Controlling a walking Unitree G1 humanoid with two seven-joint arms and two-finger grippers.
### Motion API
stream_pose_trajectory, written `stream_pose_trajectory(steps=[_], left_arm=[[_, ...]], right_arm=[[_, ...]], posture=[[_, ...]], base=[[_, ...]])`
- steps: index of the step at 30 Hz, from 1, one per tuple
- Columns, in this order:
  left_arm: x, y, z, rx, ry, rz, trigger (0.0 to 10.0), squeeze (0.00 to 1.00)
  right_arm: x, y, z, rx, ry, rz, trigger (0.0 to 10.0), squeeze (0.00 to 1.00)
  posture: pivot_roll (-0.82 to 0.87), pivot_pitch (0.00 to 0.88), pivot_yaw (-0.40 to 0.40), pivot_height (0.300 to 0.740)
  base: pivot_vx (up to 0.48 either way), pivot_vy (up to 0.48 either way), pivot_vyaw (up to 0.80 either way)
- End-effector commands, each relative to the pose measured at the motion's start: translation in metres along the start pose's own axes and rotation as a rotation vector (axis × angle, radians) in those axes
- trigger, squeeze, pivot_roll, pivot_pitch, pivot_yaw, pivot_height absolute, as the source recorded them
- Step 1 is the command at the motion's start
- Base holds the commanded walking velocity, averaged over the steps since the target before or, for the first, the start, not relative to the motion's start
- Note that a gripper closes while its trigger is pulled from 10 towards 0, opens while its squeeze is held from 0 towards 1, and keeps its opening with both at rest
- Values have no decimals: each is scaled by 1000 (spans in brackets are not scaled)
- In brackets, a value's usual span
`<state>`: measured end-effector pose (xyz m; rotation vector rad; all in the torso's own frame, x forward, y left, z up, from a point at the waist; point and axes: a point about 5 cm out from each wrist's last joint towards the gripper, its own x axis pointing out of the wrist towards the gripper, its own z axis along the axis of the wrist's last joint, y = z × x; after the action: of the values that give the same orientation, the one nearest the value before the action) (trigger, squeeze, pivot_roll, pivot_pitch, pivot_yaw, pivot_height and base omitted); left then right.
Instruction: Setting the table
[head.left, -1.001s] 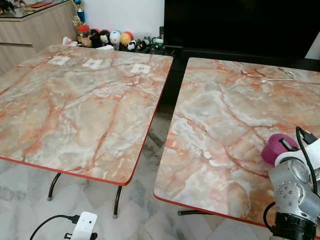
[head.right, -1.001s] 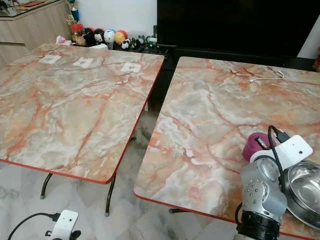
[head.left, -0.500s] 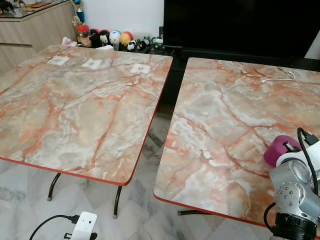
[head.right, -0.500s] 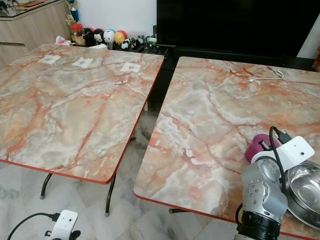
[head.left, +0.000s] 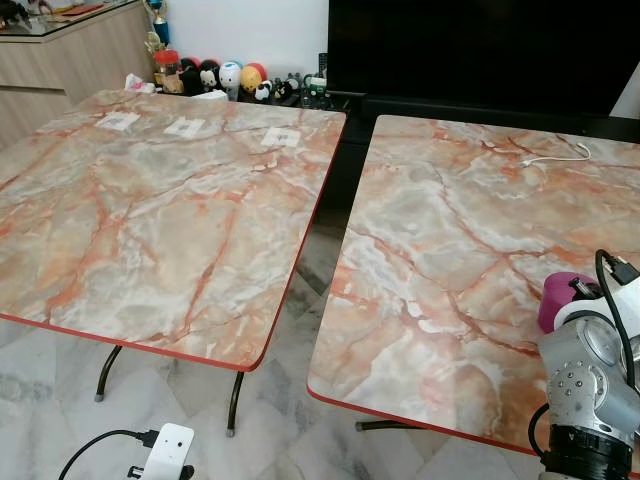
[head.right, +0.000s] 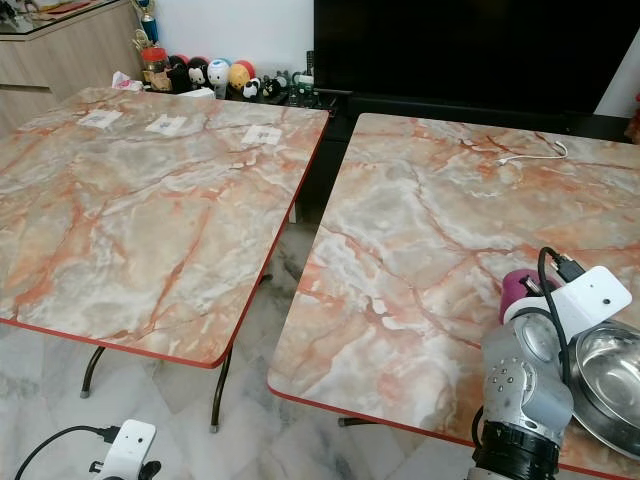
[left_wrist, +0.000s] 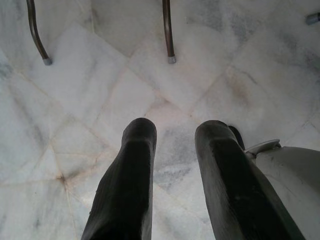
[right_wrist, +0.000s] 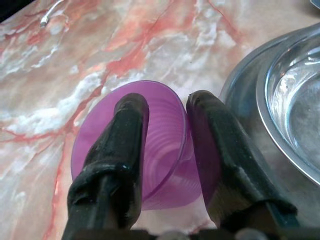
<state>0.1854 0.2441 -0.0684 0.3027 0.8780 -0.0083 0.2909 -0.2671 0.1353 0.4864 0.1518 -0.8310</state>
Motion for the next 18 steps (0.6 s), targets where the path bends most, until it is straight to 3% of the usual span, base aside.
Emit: stream_pose_trajectory(steps=[1, 7, 18], left_arm=[[-1, 4, -4, 7, 14, 12, 10000, 0], [-2, 3, -5, 6, 16, 10, 10000, 0], [-2, 3, -6, 7, 18, 11, 10000, 0]], right_arm=[[0, 2, 4, -3, -20, 10, 10000, 0], [2, -8, 2, -25, -29, -48, 10000, 0], [3, -10, -4, -44, -19, -56, 10000, 0]], posture=[[93, 2, -27, 740], [92, 2, -27, 740], [95, 2, -25, 740]], base=[[0, 0, 0], [0, 0, 0], [0, 0, 0]])
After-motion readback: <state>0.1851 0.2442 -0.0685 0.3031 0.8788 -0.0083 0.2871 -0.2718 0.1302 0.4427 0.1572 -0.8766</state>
